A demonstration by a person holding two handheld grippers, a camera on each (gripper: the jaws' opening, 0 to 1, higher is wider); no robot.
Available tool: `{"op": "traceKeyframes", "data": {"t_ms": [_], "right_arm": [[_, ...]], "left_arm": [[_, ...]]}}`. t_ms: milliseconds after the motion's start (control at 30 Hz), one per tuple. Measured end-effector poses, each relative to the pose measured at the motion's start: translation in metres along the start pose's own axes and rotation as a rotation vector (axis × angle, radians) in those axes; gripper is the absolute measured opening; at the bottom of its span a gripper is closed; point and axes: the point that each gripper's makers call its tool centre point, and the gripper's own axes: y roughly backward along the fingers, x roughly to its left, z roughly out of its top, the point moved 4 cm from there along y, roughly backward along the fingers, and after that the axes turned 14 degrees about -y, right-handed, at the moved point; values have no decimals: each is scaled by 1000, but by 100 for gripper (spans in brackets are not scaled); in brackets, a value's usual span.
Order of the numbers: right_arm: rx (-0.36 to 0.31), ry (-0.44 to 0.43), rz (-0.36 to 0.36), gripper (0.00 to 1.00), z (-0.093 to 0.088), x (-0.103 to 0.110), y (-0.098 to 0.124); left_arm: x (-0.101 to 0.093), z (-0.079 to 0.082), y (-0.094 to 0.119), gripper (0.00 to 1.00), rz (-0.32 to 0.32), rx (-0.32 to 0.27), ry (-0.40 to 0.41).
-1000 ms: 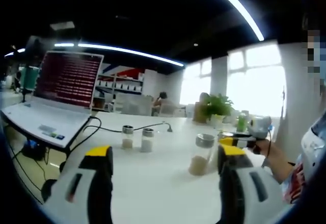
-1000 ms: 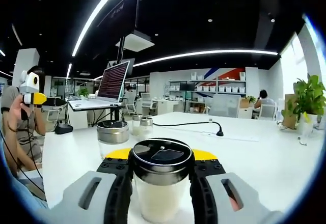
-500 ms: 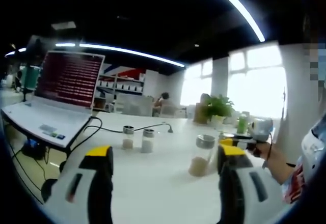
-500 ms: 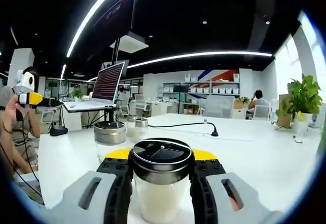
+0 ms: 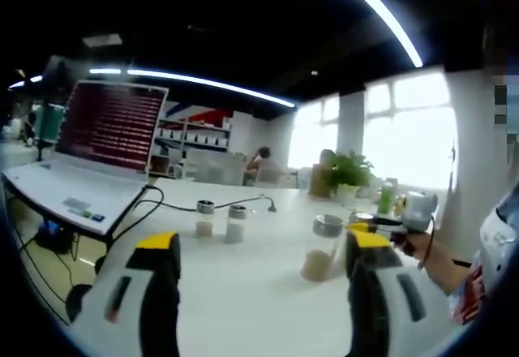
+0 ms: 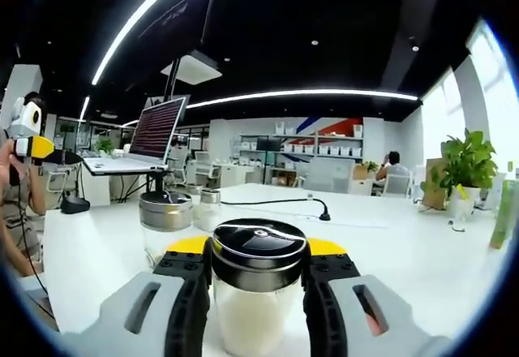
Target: Rotate the seasoning bottle until the label or dispensing opening points toward the visible target arrow and the bottle remains upright within the marked orientation range
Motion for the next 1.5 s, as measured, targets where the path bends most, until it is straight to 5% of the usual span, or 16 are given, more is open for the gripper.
{"op": "traceKeyframes", "data": {"t_ms": [400, 633, 967, 1300, 1500], "right_arm": [[-5, 27, -82, 45, -4, 0, 0], [-56, 96, -88, 64, 3, -1, 2], [-93, 122, -89, 64, 14, -2, 12], [-200, 144, 38, 67, 48, 5, 21], [-115, 57, 212, 78, 45, 3, 16]], "left_arm": [[-1, 0, 1, 89, -2, -4, 0], [1, -2, 2, 89, 6, 2, 0], [2, -2, 4, 89, 4, 2, 5], [4, -3, 3, 89, 5, -2, 13], [4, -3, 1, 89, 0, 5, 6]]}}
